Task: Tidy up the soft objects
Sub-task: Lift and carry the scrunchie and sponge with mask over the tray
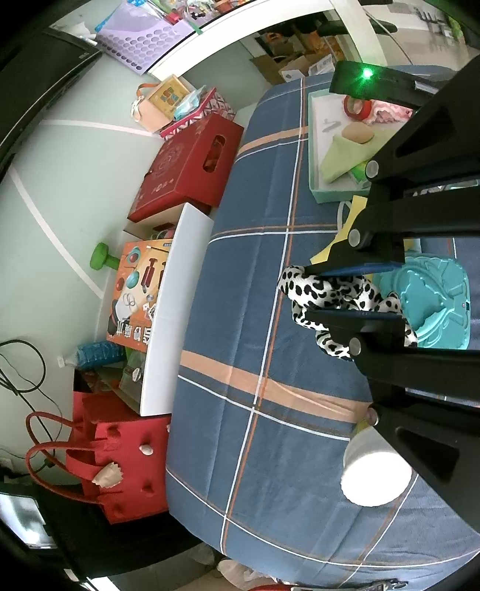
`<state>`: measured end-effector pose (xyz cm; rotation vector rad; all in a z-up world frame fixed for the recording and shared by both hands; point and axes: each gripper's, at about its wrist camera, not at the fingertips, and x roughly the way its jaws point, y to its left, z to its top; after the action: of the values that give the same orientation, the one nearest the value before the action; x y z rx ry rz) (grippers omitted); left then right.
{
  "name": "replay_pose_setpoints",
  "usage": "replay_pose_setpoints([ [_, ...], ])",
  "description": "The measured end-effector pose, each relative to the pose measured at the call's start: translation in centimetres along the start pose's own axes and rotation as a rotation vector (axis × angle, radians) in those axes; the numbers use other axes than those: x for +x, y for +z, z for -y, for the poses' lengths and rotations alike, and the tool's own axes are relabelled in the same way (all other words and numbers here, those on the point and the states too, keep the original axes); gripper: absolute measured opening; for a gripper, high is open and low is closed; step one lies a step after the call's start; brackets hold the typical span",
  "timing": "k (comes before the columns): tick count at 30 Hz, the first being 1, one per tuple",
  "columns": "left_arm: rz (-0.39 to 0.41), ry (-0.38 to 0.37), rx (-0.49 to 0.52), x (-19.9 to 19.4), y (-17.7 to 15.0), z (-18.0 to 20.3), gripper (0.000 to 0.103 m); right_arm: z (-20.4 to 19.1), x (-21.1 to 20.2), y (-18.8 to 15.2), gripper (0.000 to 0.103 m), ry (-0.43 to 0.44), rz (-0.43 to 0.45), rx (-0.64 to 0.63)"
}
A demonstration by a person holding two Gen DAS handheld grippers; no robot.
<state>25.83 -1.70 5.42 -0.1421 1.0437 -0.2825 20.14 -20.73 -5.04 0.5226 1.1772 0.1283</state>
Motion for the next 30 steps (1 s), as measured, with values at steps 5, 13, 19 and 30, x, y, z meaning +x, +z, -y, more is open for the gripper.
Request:
replay_pose_setpoints([
  [5, -0.005, -0.007, -0.009, 0.3, -0.1, -0.4, 0.016, -0.6, 2.3, -0.4, 0.064, 0.052, -0.071, 0.004],
  [13, -0.017, -0.006, -0.005, 0.6, -0.2, -0.5, 0.016, -0.8, 1.7, -0.2, 0.041, 0.066, -0.040, 0.005],
  [19, 0.004, -0.004, 0.003, -0.7, -0.3, 0.1, 0.016, -0.6, -1.4, -0.1, 0.039, 0.064, 0.043, 0.005],
  [30, 0.013, -0.108, 0.165, -3.5, -2.8, 8.8, 0.016, 5.5, -12.6, -2.3, 0.039, -0.005, 0.247, 0.110],
])
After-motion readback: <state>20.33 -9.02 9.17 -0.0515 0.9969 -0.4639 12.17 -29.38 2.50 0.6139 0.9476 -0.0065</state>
